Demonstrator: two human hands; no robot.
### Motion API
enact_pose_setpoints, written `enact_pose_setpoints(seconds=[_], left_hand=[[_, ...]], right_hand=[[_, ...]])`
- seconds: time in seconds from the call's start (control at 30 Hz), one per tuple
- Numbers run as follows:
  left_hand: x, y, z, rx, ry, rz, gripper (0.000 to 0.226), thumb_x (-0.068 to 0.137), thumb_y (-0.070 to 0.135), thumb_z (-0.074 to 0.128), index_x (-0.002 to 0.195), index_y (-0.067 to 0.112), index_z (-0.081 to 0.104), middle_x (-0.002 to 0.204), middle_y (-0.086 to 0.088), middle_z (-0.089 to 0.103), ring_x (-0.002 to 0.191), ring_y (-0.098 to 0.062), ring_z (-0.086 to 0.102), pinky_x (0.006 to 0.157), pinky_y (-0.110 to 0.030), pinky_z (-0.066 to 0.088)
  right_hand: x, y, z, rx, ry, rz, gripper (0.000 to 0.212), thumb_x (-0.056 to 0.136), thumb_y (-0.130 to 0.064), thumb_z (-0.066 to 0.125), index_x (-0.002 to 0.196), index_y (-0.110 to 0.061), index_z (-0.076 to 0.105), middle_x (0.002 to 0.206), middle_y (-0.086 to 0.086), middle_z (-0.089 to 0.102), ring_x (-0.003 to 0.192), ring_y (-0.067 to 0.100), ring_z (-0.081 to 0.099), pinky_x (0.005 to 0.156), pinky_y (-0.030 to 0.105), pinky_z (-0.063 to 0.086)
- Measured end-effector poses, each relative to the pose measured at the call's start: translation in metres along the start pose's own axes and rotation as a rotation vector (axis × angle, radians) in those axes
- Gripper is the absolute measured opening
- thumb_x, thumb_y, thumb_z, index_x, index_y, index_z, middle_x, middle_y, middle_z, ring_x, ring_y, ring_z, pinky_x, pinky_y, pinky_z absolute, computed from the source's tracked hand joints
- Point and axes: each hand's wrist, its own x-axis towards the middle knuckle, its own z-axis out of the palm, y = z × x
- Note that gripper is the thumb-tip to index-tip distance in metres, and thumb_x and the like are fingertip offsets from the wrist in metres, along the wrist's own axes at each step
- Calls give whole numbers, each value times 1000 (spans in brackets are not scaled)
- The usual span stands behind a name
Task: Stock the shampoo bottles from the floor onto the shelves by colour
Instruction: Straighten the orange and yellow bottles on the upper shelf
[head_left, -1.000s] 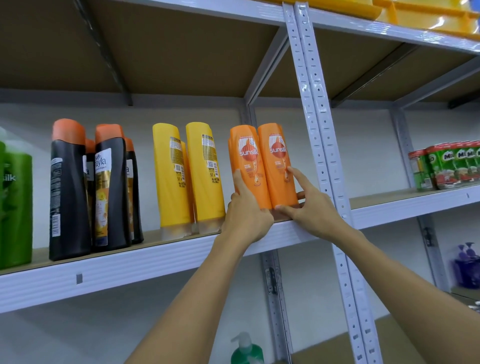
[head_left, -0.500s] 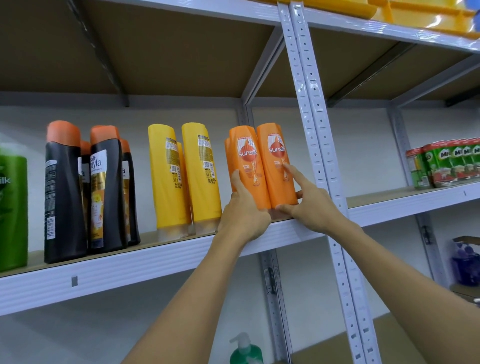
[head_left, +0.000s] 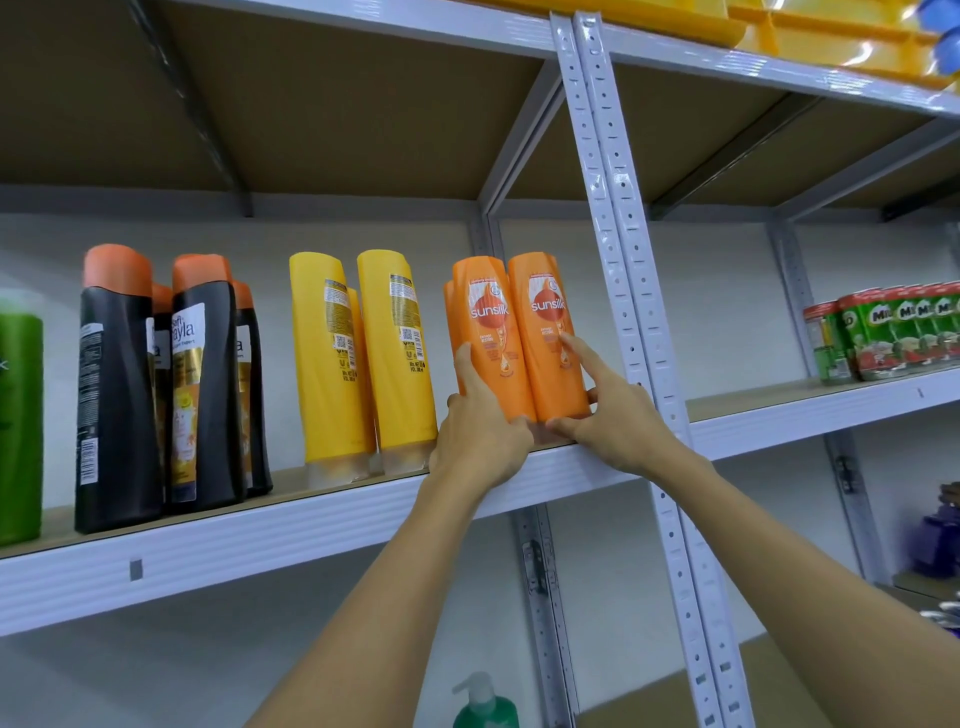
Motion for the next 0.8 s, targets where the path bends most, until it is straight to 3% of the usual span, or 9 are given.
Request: enact_pose_setpoints(seconds=[0.8], left_hand=[[-3, 1, -1, 27, 11, 31, 113, 85, 40, 75, 150, 40, -17, 146, -7, 45, 123, -34, 56, 102, -57, 49]], right_hand=[[4, -1, -6, -33, -99, 23, 104, 91, -30, 74, 158, -43, -4, 160, 3, 33, 129, 34, 55, 106, 51, 46]])
